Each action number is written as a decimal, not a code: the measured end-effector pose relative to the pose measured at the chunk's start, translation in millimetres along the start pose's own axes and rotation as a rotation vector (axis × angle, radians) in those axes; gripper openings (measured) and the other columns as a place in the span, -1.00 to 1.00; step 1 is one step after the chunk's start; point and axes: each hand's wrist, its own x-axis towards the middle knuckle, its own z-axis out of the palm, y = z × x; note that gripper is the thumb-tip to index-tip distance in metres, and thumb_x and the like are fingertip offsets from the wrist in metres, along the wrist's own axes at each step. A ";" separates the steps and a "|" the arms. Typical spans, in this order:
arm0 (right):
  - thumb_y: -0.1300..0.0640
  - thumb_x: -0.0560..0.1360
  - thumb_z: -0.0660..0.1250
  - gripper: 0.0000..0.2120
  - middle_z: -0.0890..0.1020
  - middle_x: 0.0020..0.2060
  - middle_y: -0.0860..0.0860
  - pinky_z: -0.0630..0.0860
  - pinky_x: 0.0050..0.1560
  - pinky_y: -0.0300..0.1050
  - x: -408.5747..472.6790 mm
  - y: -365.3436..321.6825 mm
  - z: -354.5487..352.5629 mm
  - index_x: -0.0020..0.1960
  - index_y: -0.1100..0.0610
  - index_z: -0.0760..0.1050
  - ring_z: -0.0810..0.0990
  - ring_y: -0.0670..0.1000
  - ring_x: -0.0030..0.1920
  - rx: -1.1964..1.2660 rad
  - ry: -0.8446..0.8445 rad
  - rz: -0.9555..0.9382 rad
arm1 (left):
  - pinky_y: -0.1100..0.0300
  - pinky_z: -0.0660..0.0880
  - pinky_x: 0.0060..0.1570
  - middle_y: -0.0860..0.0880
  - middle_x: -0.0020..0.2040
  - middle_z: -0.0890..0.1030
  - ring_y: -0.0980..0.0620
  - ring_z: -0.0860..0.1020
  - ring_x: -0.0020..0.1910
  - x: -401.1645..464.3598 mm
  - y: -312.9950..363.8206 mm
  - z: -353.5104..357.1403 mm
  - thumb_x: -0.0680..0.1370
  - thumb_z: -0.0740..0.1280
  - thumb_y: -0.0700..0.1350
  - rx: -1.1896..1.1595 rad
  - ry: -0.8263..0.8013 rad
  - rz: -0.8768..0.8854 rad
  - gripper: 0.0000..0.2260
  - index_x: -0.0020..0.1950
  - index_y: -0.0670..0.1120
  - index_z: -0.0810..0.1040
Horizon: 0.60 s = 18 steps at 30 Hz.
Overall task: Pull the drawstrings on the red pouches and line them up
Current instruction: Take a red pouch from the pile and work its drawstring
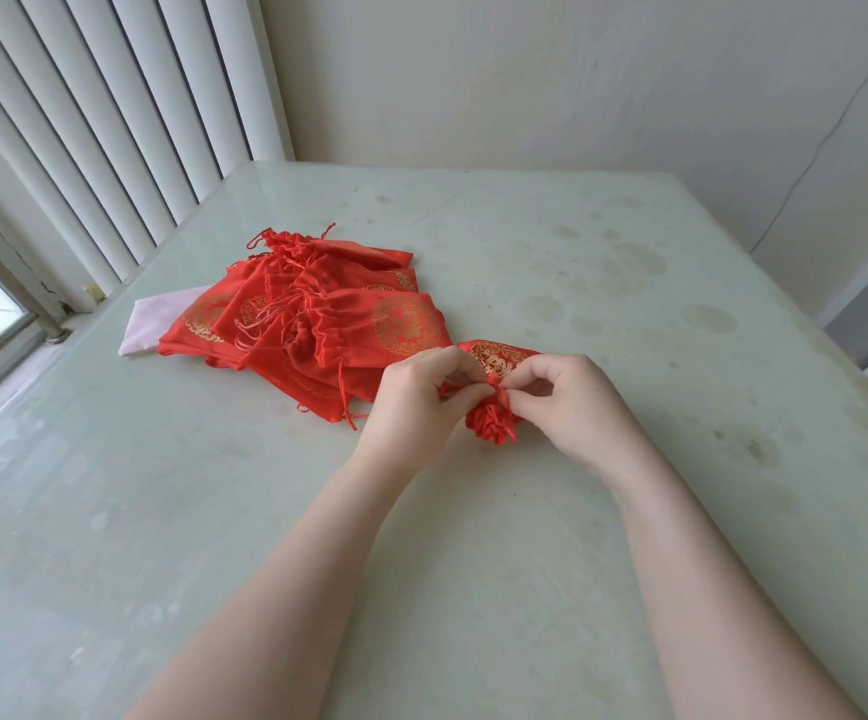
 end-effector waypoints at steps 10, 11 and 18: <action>0.23 0.57 0.12 -0.65 0.57 -0.32 0.01 0.39 -0.07 -0.14 6.6 -3.3 -3.2 -0.39 0.10 0.37 0.52 -0.02 -0.18 0.459 0.018 0.161 | 0.31 0.28 -0.36 0.07 -0.43 0.44 0.08 0.35 -0.43 0.7 -5.6 -1.6 0.54 0.33 -0.10 0.165 -0.157 -0.099 -0.78 -0.27 -0.17 0.53; 0.21 0.58 0.11 -0.65 0.59 -0.33 0.00 0.41 -0.05 -0.14 6.3 -5.4 -1.3 -0.38 0.10 0.34 0.55 -0.02 -0.17 0.626 0.018 0.203 | 0.25 0.25 -0.38 0.07 -0.48 0.38 0.07 0.31 -0.46 0.7 -4.1 -1.6 0.56 0.28 -0.08 0.167 -0.138 -0.127 -0.71 -0.34 -0.14 0.45; 0.18 0.61 0.02 -0.66 0.24 -0.62 -0.06 0.53 -0.39 -0.26 9.7 -5.0 -10.3 -0.34 0.11 0.25 0.26 -0.08 -0.62 1.439 0.075 0.404 | 0.40 0.11 -0.59 0.14 -0.54 0.21 0.19 0.15 -0.58 6.3 11.4 -9.3 0.65 0.09 -0.11 -0.477 -0.016 -0.540 -0.65 -0.35 -0.07 0.22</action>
